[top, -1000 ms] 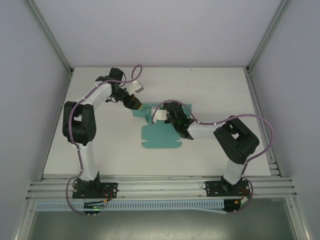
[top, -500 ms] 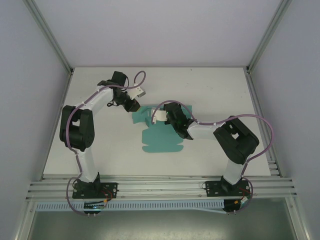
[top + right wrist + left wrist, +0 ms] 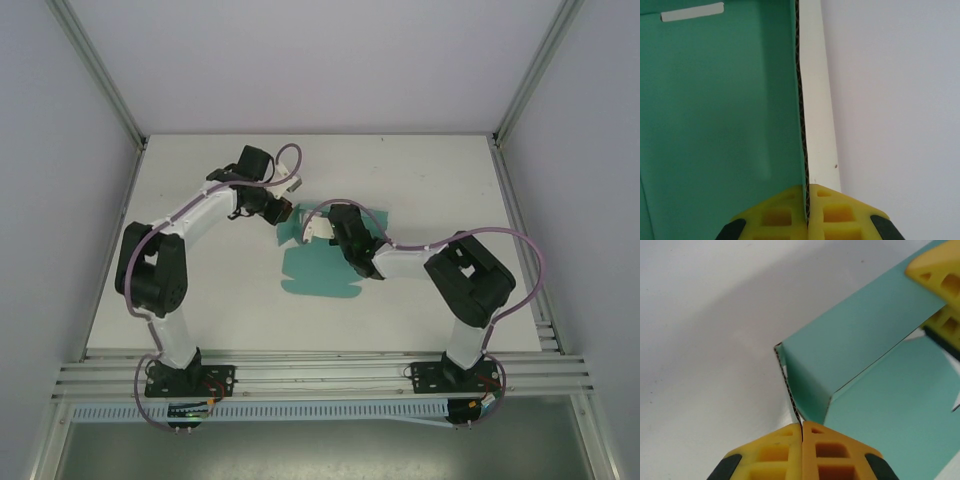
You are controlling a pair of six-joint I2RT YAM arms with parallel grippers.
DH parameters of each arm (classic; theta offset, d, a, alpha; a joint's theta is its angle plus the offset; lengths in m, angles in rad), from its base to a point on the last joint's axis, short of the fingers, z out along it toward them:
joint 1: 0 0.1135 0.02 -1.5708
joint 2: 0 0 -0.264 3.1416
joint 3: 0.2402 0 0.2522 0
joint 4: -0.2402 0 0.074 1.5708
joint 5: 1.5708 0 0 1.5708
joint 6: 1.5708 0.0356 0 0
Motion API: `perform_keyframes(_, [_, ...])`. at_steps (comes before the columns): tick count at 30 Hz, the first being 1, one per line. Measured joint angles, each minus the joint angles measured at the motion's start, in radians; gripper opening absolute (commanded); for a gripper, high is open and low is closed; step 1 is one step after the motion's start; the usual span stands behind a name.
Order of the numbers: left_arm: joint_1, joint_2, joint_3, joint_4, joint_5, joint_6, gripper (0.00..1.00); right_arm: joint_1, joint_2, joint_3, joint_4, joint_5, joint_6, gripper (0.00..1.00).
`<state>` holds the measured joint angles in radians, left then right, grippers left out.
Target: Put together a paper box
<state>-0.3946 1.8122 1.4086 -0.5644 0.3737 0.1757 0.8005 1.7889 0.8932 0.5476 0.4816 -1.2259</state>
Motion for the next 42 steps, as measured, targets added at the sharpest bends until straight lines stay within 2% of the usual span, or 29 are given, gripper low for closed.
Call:
perform_keyframes(4, [-0.008,-0.007,-0.027,0.043,0.048,-0.066,0.00,0.012,0.004,0.001,0.016,0.018,0.015,0.00])
perform_keyframes(8, [-0.016,-0.007,-0.050,0.083,0.049,-0.127,0.00,0.016,0.010,0.001,0.018,0.031,0.035,0.00])
perform_keyframes(13, [-0.017,-0.013,-0.132,0.214,0.097,-0.202,0.02,0.018,0.011,-0.028,0.042,0.054,0.057,0.00])
perform_keyframes(17, [-0.018,-0.042,-0.208,0.310,0.118,-0.255,0.28,0.022,0.011,-0.062,0.103,0.065,0.057,0.00])
perform_keyframes(19, [-0.025,-0.049,-0.230,0.327,0.115,-0.276,0.29,0.026,0.011,-0.082,0.139,0.067,0.054,0.00])
perform_keyframes(22, [-0.037,-0.060,-0.248,0.324,0.085,-0.305,0.37,0.033,0.008,-0.116,0.196,0.068,0.049,0.00])
perform_keyframes(25, [-0.044,-0.078,-0.273,0.315,0.032,-0.336,0.69,0.037,0.000,-0.147,0.234,0.067,0.045,0.00])
perform_keyframes(27, [-0.045,-0.108,-0.303,0.303,0.002,-0.349,0.84,0.039,-0.010,-0.169,0.251,0.066,0.038,0.00])
perform_keyframes(28, [-0.044,-0.127,-0.317,0.297,-0.010,-0.354,0.97,0.039,-0.014,-0.178,0.256,0.065,0.035,0.00])
perform_keyframes(32, [-0.041,-0.192,-0.330,0.286,-0.050,-0.358,0.99,0.039,-0.024,-0.192,0.262,0.060,0.029,0.00])
perform_keyframes(35, [-0.006,-0.228,-0.330,0.269,-0.079,-0.371,0.98,0.039,-0.025,-0.195,0.267,0.060,0.023,0.00])
perform_keyframes(37, [0.061,-0.250,-0.329,0.264,-0.097,-0.387,0.99,0.039,-0.025,-0.197,0.271,0.059,0.019,0.00])
perform_keyframes(40, [0.212,-0.249,-0.320,0.265,-0.119,-0.423,0.98,0.039,-0.025,-0.199,0.274,0.056,0.016,0.00])
perform_keyframes(41, [0.259,-0.238,-0.317,0.267,-0.118,-0.431,0.96,0.039,-0.025,-0.199,0.274,0.056,0.016,0.00])
perform_keyframes(42, [0.290,-0.223,-0.314,0.271,-0.111,-0.434,0.89,0.039,-0.025,-0.199,0.274,0.056,0.016,0.00])
